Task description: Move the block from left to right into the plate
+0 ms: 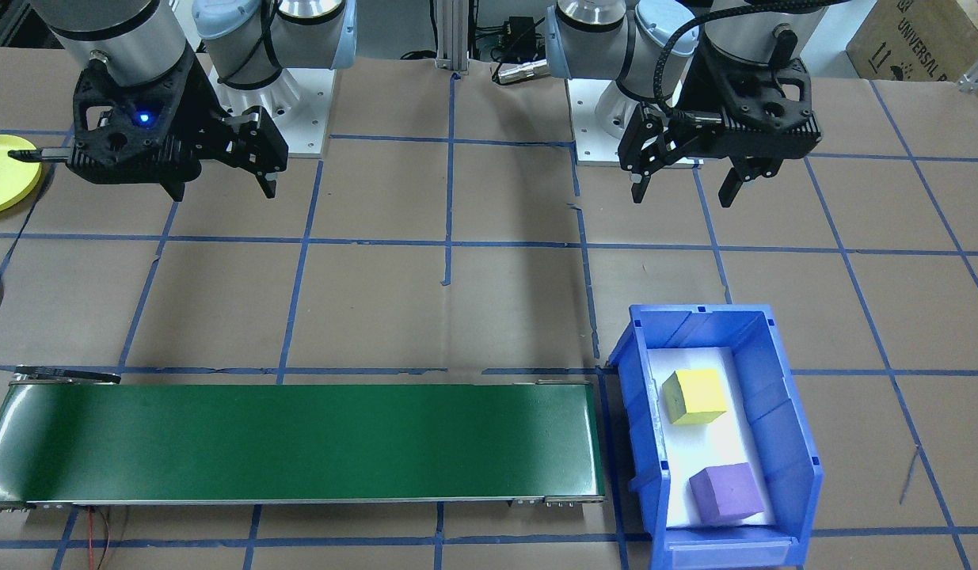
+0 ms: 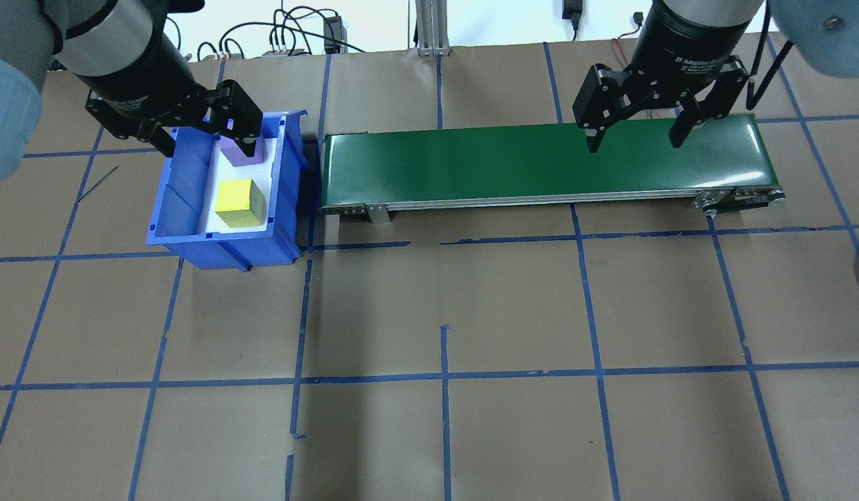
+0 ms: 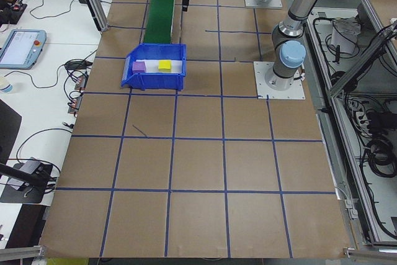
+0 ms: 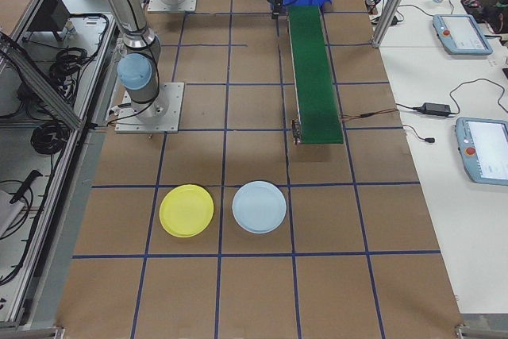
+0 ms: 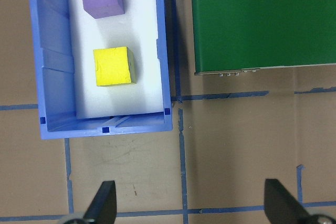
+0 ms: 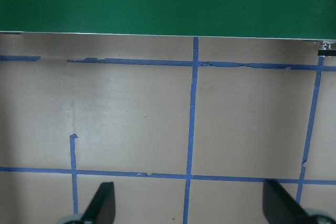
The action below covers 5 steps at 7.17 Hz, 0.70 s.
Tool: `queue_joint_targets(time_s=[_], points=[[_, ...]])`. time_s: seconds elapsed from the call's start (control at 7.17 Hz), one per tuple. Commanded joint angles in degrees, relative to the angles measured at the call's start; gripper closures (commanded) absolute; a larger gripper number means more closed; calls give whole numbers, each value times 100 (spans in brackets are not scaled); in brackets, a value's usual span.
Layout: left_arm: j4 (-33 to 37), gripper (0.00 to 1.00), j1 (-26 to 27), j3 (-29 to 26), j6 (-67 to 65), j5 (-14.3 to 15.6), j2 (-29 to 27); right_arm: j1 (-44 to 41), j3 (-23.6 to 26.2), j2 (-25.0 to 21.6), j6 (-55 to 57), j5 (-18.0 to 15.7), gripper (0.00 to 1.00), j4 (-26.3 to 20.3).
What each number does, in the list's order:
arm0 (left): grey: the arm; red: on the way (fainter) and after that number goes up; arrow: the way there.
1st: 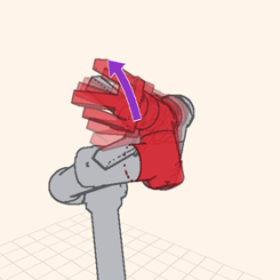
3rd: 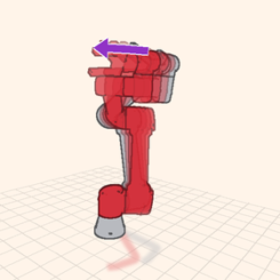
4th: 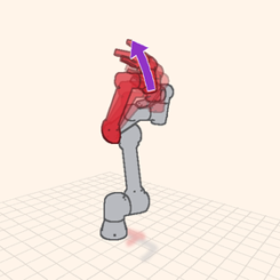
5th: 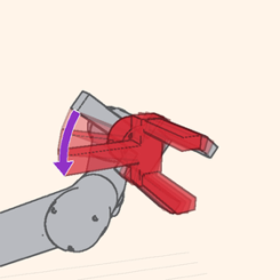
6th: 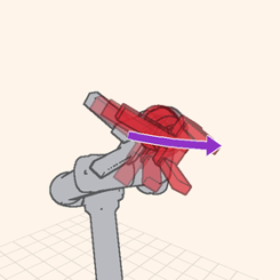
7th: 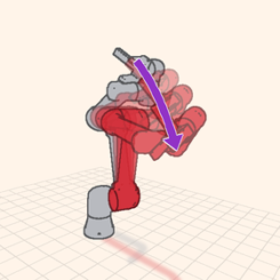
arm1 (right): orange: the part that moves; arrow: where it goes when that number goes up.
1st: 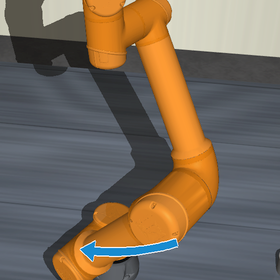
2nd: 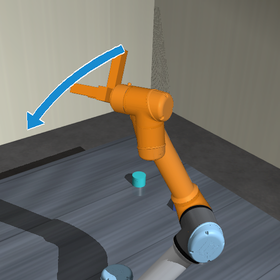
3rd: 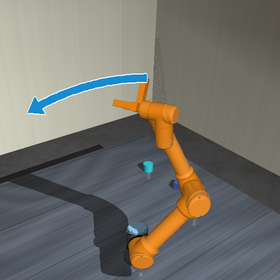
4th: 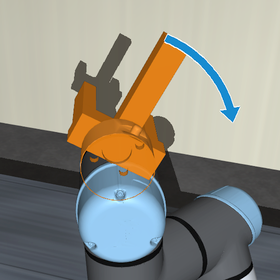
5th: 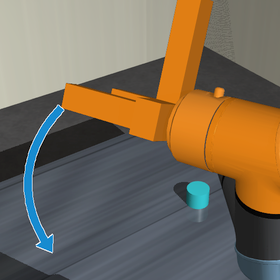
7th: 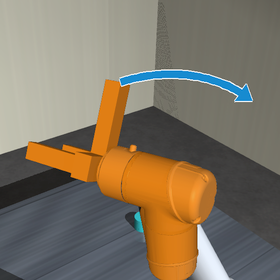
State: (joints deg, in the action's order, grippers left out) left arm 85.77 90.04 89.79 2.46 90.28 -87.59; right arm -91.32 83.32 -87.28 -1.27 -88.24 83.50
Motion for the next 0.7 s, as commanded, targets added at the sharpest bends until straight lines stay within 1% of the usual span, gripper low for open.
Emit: queue_joint_targets(time_s=[0.0, 0.42, 0.56], points=[[1, 0, 40, 4, -9, 16, -4, 0, -9, 0, 4, 0, 0, 0], [-7, 0, -30, 4, 0, -10, -13, 0, 0, 0, 4, 0, 0, 0], [-51, 0, -222, 4, 96, -2, -48, 0, 0, 0, 4, 0, 0, 0]])
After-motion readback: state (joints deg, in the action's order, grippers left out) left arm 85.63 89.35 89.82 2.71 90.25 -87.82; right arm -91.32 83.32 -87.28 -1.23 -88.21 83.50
